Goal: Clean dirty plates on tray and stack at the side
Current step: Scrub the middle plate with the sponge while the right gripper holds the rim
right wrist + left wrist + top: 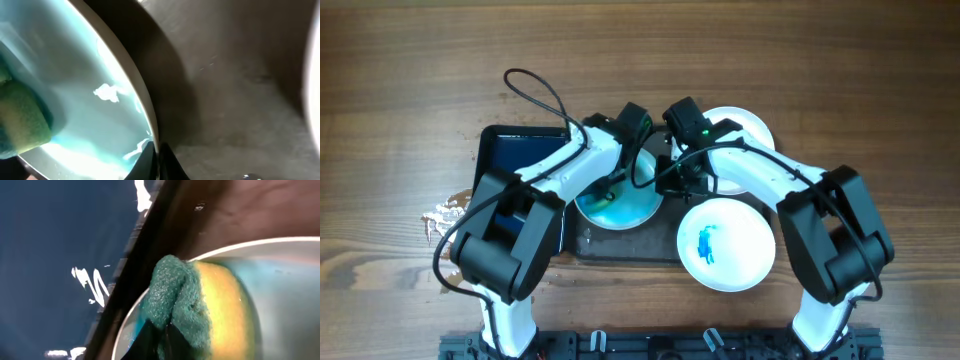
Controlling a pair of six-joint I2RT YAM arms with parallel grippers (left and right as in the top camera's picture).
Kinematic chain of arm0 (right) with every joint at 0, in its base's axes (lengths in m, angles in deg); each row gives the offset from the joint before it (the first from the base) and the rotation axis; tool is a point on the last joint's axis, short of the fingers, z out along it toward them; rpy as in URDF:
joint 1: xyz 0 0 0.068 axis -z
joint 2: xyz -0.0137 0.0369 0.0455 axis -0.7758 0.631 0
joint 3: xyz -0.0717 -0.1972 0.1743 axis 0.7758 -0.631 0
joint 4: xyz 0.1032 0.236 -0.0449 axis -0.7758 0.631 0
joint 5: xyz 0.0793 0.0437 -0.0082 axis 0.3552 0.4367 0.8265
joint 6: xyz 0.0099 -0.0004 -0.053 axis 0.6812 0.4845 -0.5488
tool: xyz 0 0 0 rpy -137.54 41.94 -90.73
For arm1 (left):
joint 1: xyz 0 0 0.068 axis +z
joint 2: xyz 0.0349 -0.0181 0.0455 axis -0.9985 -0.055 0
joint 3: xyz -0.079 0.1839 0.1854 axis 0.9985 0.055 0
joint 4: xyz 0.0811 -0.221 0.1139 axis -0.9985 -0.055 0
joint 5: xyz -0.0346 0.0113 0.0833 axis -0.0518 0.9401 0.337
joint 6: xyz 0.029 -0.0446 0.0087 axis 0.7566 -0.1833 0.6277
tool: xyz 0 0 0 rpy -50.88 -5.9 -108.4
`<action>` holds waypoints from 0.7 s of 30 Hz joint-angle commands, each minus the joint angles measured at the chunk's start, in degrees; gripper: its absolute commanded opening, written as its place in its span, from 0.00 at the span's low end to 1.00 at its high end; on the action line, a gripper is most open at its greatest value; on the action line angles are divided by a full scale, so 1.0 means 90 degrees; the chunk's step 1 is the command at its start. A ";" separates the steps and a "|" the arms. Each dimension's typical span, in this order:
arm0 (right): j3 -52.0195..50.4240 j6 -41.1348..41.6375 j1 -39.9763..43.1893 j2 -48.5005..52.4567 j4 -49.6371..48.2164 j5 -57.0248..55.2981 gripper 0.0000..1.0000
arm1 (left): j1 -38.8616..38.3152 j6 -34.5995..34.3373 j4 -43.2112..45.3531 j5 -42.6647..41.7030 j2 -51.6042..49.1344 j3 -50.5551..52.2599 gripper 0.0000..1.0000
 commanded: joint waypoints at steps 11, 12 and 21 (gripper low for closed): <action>-0.0053 -0.0027 0.0107 0.0131 0.0267 -0.0478 0.04 | -0.0121 0.0833 -0.0464 -0.0753 0.1214 -0.0457 0.04; -0.0053 -0.0024 0.0107 0.0131 0.0267 -0.0478 0.04 | -0.0068 0.0833 -0.0568 -0.0763 0.1428 -0.0486 0.04; -0.0053 -0.0024 0.0107 0.0131 0.0282 -0.0481 0.05 | 0.1484 0.1171 -0.1309 -0.0699 0.2467 -0.0505 0.04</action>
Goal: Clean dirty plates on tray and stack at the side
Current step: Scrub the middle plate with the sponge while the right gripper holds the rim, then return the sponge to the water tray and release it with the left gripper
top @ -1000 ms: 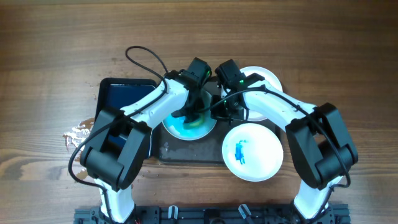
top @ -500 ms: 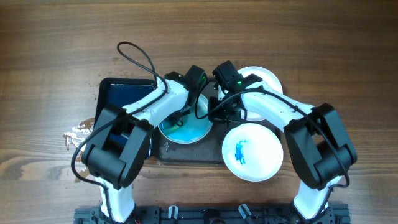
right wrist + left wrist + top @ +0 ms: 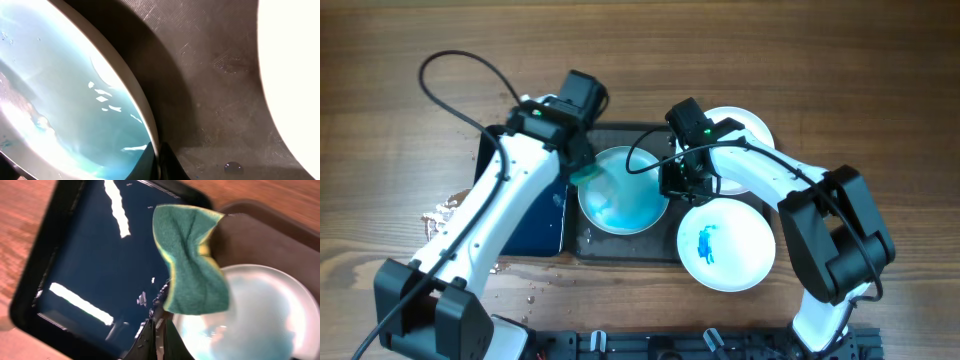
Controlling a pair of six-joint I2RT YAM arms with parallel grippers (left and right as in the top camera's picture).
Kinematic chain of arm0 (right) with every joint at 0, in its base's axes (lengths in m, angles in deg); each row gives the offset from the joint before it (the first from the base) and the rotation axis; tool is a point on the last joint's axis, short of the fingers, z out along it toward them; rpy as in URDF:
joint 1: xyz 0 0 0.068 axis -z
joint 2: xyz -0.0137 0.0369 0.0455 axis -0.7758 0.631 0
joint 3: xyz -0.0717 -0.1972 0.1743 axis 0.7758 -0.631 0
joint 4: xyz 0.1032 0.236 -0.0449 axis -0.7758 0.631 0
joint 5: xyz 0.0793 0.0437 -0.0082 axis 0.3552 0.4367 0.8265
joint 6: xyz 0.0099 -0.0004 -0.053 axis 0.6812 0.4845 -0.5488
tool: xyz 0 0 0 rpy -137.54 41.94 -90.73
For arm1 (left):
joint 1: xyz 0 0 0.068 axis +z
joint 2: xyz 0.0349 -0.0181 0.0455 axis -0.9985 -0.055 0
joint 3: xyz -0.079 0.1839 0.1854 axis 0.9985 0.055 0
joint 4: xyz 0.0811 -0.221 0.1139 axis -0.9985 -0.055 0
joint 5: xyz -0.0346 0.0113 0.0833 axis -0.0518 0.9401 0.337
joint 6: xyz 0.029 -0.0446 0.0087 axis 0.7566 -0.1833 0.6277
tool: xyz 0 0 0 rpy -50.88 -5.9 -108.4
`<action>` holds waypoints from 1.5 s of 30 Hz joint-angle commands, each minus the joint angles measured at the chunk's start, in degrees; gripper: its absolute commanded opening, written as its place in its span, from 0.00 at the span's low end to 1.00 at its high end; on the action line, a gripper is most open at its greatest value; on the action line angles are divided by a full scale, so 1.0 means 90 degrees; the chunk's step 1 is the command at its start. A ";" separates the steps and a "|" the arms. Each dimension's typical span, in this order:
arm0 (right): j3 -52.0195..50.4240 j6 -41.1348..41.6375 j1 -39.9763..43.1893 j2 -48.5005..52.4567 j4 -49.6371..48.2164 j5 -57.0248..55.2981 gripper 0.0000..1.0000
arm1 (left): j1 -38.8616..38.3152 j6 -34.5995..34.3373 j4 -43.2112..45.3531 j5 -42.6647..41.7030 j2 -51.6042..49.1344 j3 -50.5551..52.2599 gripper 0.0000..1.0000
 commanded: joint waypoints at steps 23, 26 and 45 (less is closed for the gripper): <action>-0.0053 -0.0029 0.0046 0.0134 0.0053 -0.0369 0.05 | 0.0221 0.0493 0.0896 -0.2108 -0.1435 -0.0087 0.55; -0.0053 -0.0046 0.0046 0.0134 0.0053 -0.0369 0.05 | 0.0221 0.0495 0.1022 -0.1953 -0.1472 -0.0087 0.56; -0.0053 -0.0177 0.0046 0.0134 0.0032 -0.0367 0.04 | 0.0680 0.0495 0.1047 -0.1401 -0.1484 -0.0087 0.33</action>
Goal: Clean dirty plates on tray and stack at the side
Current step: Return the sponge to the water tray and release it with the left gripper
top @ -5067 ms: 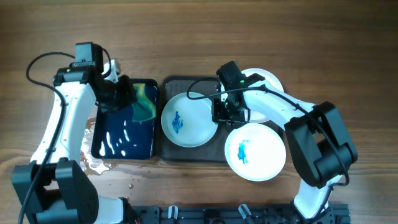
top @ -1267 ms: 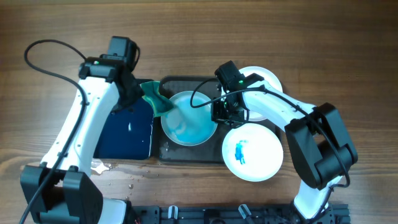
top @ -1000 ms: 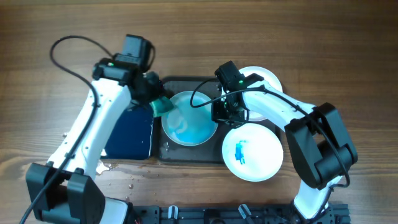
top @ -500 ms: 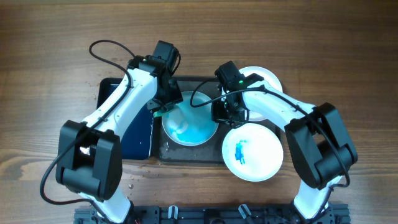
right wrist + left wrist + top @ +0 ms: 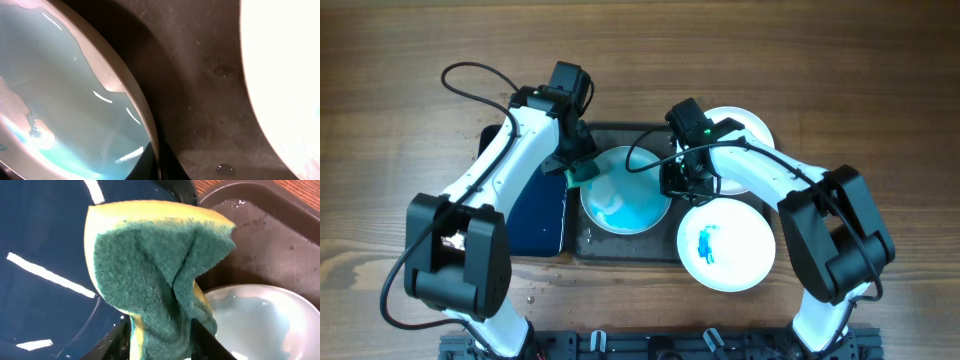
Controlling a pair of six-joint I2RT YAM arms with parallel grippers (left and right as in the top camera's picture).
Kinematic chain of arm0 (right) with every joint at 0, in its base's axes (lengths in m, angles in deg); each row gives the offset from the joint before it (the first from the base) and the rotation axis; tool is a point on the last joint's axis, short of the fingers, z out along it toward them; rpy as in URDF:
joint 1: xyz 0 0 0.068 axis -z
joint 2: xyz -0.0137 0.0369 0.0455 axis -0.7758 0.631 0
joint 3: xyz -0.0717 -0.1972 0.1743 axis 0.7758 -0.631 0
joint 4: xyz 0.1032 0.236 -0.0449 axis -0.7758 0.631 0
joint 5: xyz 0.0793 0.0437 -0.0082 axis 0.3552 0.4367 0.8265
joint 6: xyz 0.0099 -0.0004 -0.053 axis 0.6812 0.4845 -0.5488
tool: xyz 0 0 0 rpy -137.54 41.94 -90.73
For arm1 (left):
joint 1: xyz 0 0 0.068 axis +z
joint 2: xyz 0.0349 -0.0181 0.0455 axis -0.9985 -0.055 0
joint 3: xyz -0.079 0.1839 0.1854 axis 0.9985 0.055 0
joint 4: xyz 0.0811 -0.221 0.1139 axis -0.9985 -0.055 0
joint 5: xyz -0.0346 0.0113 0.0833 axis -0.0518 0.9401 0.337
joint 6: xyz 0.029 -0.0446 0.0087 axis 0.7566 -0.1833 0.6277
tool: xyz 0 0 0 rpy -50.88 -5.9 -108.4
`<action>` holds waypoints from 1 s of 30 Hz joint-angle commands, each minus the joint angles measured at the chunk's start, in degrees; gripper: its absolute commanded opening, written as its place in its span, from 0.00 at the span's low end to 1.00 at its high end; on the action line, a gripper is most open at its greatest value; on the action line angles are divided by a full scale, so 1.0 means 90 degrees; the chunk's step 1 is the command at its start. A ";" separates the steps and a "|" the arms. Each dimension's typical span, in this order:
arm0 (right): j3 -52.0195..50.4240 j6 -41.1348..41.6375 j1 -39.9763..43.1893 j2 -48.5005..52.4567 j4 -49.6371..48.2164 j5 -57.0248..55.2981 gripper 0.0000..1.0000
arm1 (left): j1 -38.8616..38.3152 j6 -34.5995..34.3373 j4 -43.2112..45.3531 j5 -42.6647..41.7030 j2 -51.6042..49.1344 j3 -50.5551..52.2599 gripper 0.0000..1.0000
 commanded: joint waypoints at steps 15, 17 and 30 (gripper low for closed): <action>-0.0053 -0.0134 0.0044 0.0129 0.0187 -0.0231 0.04 | 0.0046 -0.0029 -0.0019 0.0100 -0.0141 -0.0075 0.04; -0.0053 -0.0134 0.0044 0.0129 0.0192 -0.0231 0.04 | 0.0046 -0.0029 -0.0107 0.0250 0.0228 -0.0078 0.04; -0.0053 -0.0187 0.0046 0.0129 0.0199 -0.0231 0.04 | 0.1389 0.0583 -0.1015 0.0695 0.0855 0.0721 0.04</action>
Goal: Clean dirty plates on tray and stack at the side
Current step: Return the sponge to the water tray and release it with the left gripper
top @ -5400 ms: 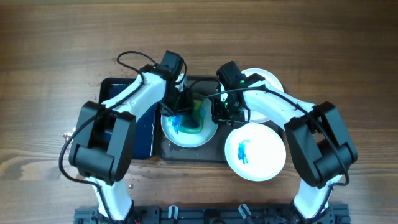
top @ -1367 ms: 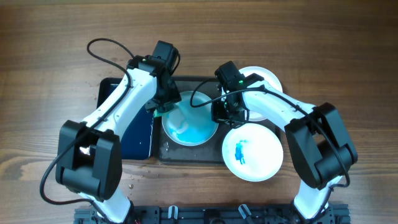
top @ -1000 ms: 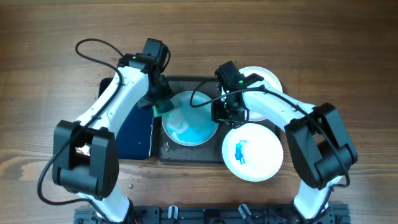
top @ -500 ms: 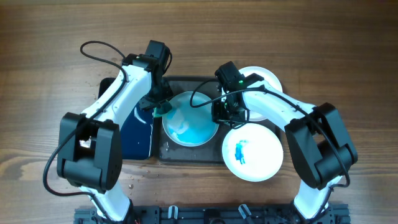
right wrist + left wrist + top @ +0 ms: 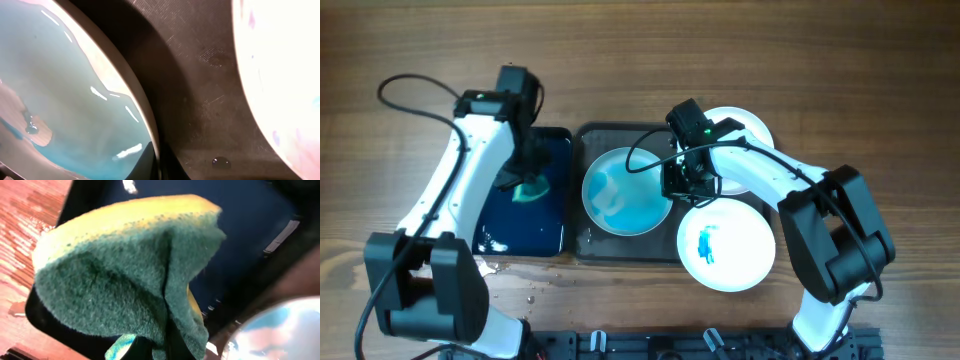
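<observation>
A white plate (image 5: pixel 625 190) smeared with blue liquid lies on the dark tray (image 5: pixel 583 243). My right gripper (image 5: pixel 672 185) is shut on the plate's right rim (image 5: pixel 145 117), one finger on each side. My left gripper (image 5: pixel 528 183) is shut on a green and yellow sponge (image 5: pixel 135 275) and holds it over the black basin of dark blue water (image 5: pixel 542 222) left of the tray. A second white plate (image 5: pixel 726 243) with a blue stain sits on the table at the tray's lower right. Another white plate (image 5: pixel 745 128) lies behind my right arm.
Water is spilled on the wood (image 5: pixel 520 290) in front of the basin. The left arm's cable (image 5: pixel 415 95) loops over the table at the far left. The table's front edge carries a black rail (image 5: pixel 650 345).
My left gripper has moved left with the sponge, from the plate's left rim to over the water basin. My right gripper still grips the plate's right rim.
First the sponge was pressed in the blue-smeared plate while my right gripper held its rim. Then the sponge was lifted over the basin edge, then back beside the plate's left rim. Now it hangs over the basin. The plate stays blue.
</observation>
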Controlling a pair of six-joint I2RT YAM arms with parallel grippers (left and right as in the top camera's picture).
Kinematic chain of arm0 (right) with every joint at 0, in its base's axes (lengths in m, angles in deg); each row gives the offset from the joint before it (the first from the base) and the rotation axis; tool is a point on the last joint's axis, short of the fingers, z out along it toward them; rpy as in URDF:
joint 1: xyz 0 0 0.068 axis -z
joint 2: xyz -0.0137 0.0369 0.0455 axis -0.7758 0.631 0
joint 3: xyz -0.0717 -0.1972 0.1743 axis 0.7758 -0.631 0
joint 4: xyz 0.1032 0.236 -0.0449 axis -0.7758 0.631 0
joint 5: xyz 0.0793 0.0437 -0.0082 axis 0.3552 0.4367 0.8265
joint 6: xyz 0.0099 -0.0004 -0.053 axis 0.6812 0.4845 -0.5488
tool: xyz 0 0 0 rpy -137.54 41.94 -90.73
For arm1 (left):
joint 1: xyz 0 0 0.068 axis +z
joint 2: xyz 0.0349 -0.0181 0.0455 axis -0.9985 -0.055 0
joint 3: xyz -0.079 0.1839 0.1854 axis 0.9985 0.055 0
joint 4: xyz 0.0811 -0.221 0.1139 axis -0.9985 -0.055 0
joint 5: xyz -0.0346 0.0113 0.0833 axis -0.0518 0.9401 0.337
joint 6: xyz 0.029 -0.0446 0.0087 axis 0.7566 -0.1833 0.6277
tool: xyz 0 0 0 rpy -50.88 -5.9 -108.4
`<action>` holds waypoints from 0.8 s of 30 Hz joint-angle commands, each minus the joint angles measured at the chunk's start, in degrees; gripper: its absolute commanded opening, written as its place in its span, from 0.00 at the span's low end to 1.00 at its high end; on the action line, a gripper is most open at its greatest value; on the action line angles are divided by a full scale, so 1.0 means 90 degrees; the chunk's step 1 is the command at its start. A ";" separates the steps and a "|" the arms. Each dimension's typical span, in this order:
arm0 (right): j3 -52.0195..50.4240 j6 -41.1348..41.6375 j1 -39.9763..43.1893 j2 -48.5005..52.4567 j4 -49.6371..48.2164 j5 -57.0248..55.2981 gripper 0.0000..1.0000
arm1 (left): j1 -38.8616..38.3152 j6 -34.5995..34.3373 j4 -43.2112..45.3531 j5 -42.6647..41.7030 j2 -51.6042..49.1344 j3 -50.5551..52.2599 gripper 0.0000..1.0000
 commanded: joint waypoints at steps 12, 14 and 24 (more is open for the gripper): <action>-0.0053 -0.0211 0.0044 0.0129 -0.0197 -0.0231 0.04 | 0.0270 0.0430 0.0238 -0.0580 0.0787 0.0627 0.61; -0.0053 -0.0529 0.0044 0.0129 -0.0415 -0.0233 0.04 | 0.0206 0.0432 0.0097 -0.0580 0.1239 0.0498 0.48; 0.0182 -0.1197 0.0036 -0.0517 -0.0636 -0.0231 0.05 | 0.0199 0.0435 -0.0413 -0.0597 0.2409 0.0471 0.21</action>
